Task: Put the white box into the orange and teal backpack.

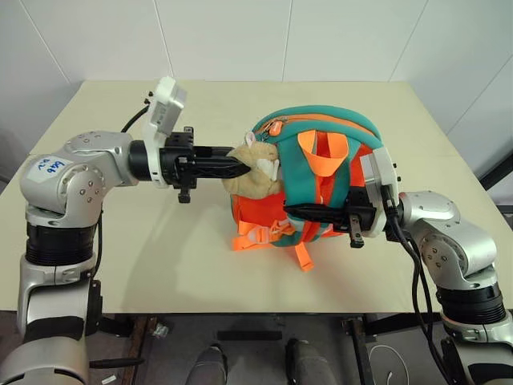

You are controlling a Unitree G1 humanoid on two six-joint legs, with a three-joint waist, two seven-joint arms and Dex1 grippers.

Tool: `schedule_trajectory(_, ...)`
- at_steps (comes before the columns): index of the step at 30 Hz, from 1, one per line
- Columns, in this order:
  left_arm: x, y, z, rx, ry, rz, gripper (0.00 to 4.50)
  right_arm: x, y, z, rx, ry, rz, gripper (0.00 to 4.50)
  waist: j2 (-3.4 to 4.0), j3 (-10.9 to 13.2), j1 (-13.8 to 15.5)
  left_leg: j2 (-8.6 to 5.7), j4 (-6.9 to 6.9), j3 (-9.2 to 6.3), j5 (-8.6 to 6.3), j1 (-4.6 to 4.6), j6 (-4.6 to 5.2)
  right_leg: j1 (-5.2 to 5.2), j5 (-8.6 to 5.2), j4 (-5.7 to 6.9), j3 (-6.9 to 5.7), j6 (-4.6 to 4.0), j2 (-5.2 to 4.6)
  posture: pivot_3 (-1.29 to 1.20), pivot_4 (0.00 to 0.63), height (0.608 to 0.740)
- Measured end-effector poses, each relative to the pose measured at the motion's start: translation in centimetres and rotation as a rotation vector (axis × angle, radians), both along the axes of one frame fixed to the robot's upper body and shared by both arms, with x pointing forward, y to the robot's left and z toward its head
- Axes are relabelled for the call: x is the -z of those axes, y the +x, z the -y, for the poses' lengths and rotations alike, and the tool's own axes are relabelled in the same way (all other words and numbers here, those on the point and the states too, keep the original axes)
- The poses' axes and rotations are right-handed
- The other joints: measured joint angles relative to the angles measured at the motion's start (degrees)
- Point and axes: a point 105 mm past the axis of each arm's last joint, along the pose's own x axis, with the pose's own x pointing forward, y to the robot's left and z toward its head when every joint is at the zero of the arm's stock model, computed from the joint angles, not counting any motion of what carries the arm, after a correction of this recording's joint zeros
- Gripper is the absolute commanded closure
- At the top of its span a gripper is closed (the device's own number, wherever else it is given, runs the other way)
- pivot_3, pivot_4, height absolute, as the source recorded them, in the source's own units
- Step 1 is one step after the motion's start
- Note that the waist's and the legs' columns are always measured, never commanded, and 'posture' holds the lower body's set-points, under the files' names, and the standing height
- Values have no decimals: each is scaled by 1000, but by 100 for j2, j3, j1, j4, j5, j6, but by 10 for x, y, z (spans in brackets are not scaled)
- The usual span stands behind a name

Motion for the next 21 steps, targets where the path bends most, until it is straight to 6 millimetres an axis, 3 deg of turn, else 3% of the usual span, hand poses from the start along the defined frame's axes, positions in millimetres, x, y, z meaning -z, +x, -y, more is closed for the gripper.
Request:
schedule_trajectory(13, -10, 32, -38, -163, 6, 26, 4043, 3, -6, 2, 31, 27, -9, 4500, 0, 0, 3, 0, -2, 2, -1, -1, 1, 0, 0, -3, 0, 0, 0, 0, 150, 740)
schedule_trajectory(21, 4, 52, -51, -245, 41, -26, 4046, 2, -6, 2, 49, 32, -2, 4500, 0, 0, -1, 1, -3, 3, -1, -2, 2, -2, 0, -2, 0, 0, 0, 0, 150, 740)
